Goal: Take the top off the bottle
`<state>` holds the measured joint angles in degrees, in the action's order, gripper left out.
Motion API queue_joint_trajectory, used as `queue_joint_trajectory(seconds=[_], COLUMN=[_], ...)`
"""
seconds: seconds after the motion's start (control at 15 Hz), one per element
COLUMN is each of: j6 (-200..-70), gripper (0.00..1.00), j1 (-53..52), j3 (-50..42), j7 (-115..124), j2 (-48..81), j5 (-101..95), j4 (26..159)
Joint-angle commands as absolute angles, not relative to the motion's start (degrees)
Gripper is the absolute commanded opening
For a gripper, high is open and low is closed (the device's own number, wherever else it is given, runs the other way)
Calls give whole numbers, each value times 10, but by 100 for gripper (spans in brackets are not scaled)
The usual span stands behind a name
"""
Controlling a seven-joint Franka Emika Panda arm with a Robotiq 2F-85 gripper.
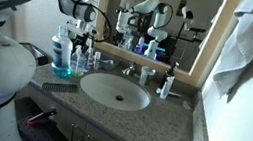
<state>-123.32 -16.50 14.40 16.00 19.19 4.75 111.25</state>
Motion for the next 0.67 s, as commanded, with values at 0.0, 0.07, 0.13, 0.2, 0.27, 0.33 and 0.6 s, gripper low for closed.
queue_joint_trajectory(seconds=[0.0,0.07,0.13,0.2,0.27,0.33,0.6], j6=[-1250,-1250,-1250,-1249,-1249,-1248,-1239], gripper=[19,19,19,64,70,77,100], j1=[-175,-175,-176,-177,-177,-176,-173], j3=[131,129,126,124,124,123,125], j7=[167,168,169,171,170,167,161], j2=[190,190,190,189,189,188,188], j5=[39,38,37,35,35,37,45], j4=[1125,1126,1126,1126,1125,1125,1121])
